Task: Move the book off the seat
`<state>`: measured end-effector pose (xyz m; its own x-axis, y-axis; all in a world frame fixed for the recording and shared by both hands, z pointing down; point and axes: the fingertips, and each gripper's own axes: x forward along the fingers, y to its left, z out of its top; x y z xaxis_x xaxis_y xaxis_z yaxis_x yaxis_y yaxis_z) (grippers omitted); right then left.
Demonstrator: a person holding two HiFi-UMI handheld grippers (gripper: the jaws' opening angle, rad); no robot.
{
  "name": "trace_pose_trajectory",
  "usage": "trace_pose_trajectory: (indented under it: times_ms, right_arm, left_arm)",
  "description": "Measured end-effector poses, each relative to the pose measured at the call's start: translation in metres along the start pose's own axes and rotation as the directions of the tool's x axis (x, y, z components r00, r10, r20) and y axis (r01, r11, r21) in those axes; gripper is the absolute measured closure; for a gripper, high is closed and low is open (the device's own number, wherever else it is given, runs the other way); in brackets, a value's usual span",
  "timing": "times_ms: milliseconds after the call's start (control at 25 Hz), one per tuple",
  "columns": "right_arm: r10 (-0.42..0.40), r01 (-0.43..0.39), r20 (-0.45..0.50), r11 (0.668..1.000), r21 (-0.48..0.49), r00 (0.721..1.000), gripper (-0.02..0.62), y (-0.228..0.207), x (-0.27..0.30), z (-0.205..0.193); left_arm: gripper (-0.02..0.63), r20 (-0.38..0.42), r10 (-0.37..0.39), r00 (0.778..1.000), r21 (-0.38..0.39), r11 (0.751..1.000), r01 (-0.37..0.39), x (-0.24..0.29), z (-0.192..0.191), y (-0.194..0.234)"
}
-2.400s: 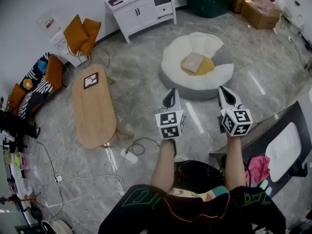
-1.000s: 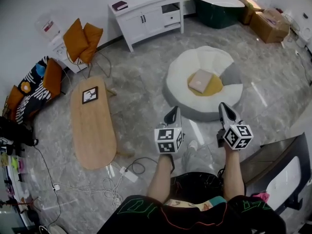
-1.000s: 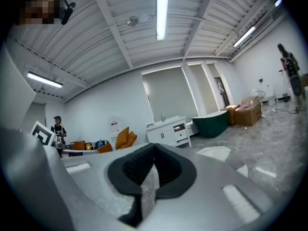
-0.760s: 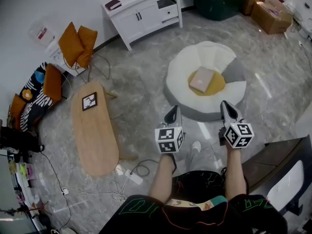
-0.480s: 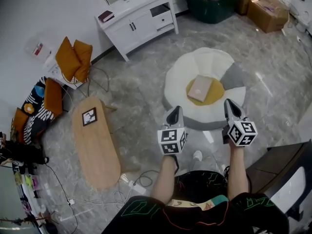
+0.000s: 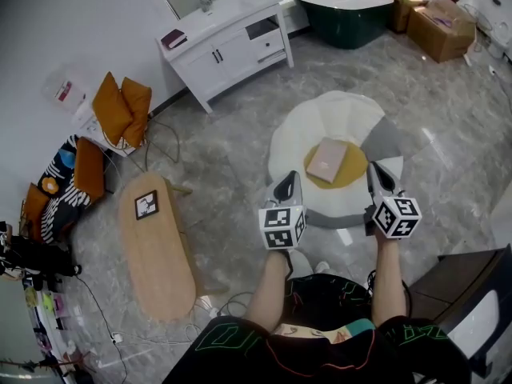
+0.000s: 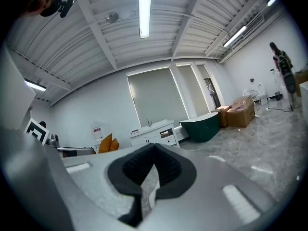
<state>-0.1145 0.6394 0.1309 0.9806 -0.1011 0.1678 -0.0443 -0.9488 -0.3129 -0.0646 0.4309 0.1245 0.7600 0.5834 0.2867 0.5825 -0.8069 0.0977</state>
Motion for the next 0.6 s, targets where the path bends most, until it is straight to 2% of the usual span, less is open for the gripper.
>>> trace_pose_trajectory:
  times_ms: [360,600]
  right_arm:
    - [-0.073,0.074,-0.015,0.996,0.042,0.997,0.592,-0.048,0.025,-0.01]
    - [-0.12,0.124,-0.056,0.99,0.073,0.991,0.592,-0.07,0.059,-0.017]
  left_arm:
    - [0.595,-0.058,-0.05,0.997,0.009,0.999,0.051,0.063,-0.011,0.0]
    - [0.595,-0.134,-0.095,0.986,-0.008,0.995,0.094,0.115,-0.02,0.007]
